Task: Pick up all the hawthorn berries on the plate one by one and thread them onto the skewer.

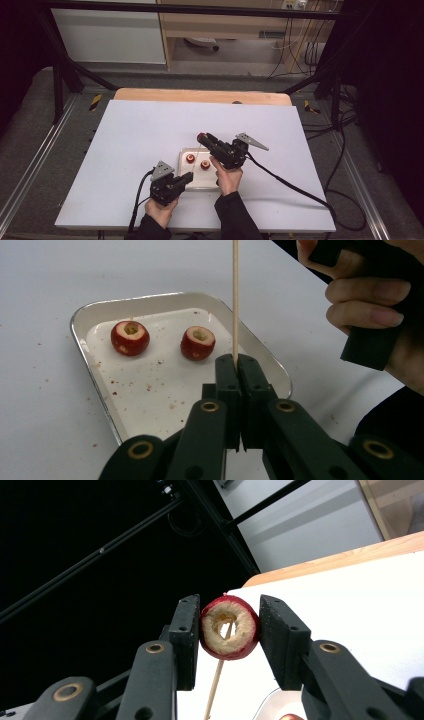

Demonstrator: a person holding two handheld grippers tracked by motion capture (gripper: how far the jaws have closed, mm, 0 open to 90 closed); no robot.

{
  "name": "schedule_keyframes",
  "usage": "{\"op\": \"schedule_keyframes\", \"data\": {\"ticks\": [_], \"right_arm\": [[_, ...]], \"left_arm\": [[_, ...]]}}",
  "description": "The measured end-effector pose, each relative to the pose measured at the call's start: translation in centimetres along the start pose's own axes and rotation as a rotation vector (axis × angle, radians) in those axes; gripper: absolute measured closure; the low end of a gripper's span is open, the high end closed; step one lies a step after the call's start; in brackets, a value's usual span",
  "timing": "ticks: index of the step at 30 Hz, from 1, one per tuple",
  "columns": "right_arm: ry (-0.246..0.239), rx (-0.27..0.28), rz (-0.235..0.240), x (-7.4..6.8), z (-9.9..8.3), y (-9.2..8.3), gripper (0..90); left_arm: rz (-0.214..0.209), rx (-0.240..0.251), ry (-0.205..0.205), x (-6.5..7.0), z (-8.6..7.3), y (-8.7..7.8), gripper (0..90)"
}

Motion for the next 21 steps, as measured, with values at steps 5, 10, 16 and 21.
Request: {"op": "schedule_keyframes", "data": {"ticks": [5, 10, 16, 21], "right_arm": [[0.004, -0.003, 0.009, -0.2, -0.5, -0.1, 62.6], [-0.004, -0.011, 0.004, -0.3, -0.6, -0.2, 62.7], [0.0, -0.073, 0.035, -0.5, -1.8, -0.1, 62.7], [-0.026, -0.111, 0.034, -0.6, -3.0, -0.1, 62.7]], "left_arm": [[0.002, 0.009, -0.001, 0.1, 0.1, 0.0, 88.8], [-0.007, 0.0, -0.005, -0.2, 0.1, 0.1, 88.8], [-0.008, 0.01, -0.011, -0.6, 1.0, -0.1, 88.8], [0.007, -0.008, -0.006, -1.0, 1.1, 0.3, 88.7]]}}
Point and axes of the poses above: each handheld gripper's, and its own axes: y roughly forward along the jaws, z roughly out of its top, x roughly to its right, the point moved 2 cm from there along y, roughly forward along the jaws, and after that the axes turned 8 degrees about -z, right-handed, at the moved point
